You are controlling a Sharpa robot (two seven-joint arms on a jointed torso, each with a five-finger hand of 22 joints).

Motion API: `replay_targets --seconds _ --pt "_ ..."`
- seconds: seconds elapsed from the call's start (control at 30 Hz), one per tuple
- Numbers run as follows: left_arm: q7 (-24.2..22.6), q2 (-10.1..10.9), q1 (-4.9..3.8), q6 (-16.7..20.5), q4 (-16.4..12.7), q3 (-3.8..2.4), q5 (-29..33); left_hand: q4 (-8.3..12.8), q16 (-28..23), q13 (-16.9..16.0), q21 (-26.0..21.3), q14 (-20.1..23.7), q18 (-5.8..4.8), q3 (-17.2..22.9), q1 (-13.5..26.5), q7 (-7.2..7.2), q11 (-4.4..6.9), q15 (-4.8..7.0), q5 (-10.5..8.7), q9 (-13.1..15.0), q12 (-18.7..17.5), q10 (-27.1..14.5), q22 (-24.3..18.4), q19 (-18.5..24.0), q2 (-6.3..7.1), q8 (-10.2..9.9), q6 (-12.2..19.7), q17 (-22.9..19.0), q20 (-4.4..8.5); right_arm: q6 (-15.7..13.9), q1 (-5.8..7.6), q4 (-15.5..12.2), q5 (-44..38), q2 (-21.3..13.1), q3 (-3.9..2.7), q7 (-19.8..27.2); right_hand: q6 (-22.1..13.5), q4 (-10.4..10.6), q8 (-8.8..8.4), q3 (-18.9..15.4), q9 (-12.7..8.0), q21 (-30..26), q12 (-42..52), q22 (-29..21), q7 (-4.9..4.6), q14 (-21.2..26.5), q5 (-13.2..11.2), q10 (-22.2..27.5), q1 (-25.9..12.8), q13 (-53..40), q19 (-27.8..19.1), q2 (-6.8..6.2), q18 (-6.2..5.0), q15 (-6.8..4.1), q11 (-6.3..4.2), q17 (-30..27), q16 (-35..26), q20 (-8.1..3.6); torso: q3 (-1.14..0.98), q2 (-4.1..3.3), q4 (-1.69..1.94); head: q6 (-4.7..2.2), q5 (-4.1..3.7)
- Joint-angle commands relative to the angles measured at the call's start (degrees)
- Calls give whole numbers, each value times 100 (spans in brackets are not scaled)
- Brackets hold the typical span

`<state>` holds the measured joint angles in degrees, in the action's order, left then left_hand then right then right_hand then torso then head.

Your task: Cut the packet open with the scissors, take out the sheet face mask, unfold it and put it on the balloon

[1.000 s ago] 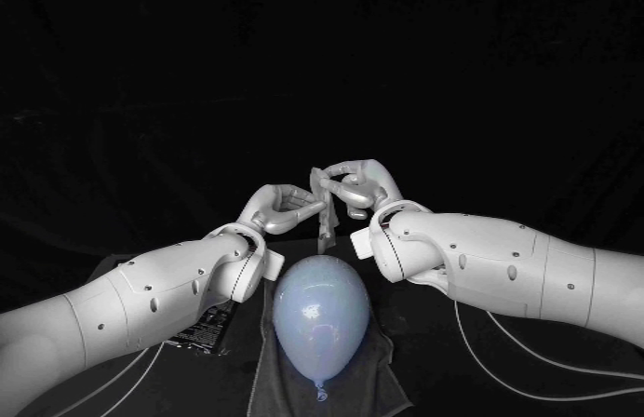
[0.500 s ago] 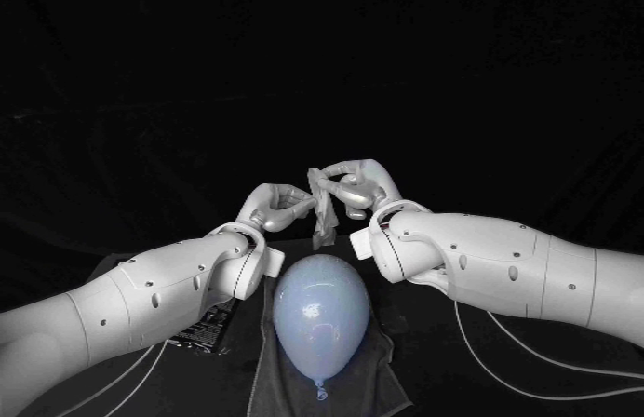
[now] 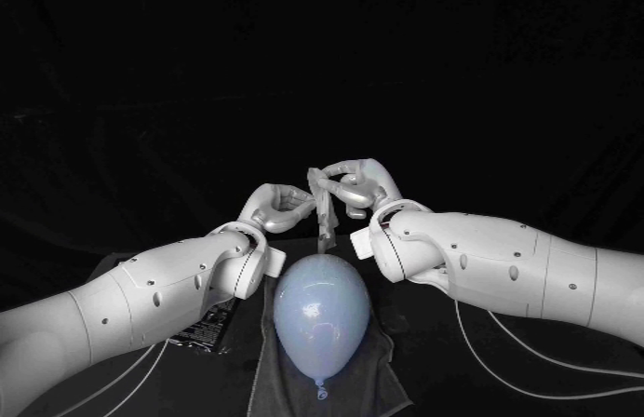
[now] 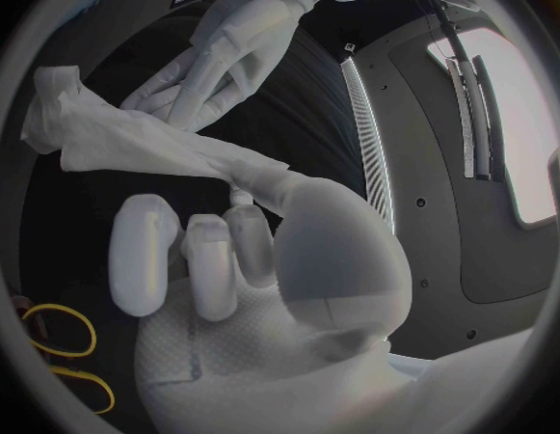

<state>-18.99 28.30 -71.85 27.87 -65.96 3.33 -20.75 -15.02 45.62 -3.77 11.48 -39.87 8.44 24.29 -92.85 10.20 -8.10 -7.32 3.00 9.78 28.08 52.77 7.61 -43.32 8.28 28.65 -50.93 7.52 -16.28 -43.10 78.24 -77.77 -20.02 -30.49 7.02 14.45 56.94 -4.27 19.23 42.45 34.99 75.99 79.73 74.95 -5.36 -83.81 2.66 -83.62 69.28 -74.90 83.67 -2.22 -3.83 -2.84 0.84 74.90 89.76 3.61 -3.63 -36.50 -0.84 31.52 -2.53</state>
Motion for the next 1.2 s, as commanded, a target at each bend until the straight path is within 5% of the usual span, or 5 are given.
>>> replay_targets --seconds 0.03,0.23,0.5,0.7,1.2 --pt "-40 -22 -2 -252 -28 -9 -14 -104 6 -7 -50 -17 -35 -78 334 58 -60 -27 -22 -46 -44 -6 -24 36 162 -107 118 7 -25 110 5 10 -91 5 -5 -8 40 -37 82 10 134 19 28 1111 -3 -619 19 -45 -10 -599 86 16 87 26 7 1510 24 -12 -2 -5 -1 5 -3" --pt "-24 -17 -2 -398 -52 -9 -47 -136 28 -19 -139 80 -90 -356 835 141 -111 -63 -22 -125 -58 -100 -73 112 409 -269 261 22 -27 95 5 10 -111 6 -5 -17 42 -41 85 10 134 30 31 1114 -3 -619 19 -47 -12 -602 90 16 89 25 7 1510 24 -12 -2 -1 -1 15 -11" --pt "25 87 -1 -567 -132 -9 -78 -11 -5 -17 -237 268 -155 -369 831 211 -181 -131 -16 -201 -87 -306 -131 186 329 -429 404 12 -29 56 5 22 -127 -8 -5 -21 45 -44 89 11 134 30 31 1114 -2 -619 19 -48 -13 -602 90 18 89 25 6 1510 24 -13 -3 2 1 15 -21" --pt "46 240 6 -690 -164 -7 -70 282 -196 3 -356 473 -238 7 623 260 -259 -221 -6 -279 -156 -582 -200 295 225 -589 573 -65 -32 36 4 42 -130 -22 -5 -20 45 -44 89 11 134 30 31 1114 -2 -619 19 -48 -13 -602 90 18 89 25 6 1510 24 -13 0 -1 2 9 -34" --pt "-114 389 177 -959 -291 -6 -128 960 -735 -1 -502 510 -382 1034 1223 156 -331 -310 2 -299 -203 -704 -297 438 501 -565 412 -246 -31 8 4 76 -131 -12 -5 -32 48 -49 93 14 134 41 35 1117 -1 -619 19 -50 -15 -606 94 22 91 25 5 1510 24 -13 4 -4 -4 29 -43"
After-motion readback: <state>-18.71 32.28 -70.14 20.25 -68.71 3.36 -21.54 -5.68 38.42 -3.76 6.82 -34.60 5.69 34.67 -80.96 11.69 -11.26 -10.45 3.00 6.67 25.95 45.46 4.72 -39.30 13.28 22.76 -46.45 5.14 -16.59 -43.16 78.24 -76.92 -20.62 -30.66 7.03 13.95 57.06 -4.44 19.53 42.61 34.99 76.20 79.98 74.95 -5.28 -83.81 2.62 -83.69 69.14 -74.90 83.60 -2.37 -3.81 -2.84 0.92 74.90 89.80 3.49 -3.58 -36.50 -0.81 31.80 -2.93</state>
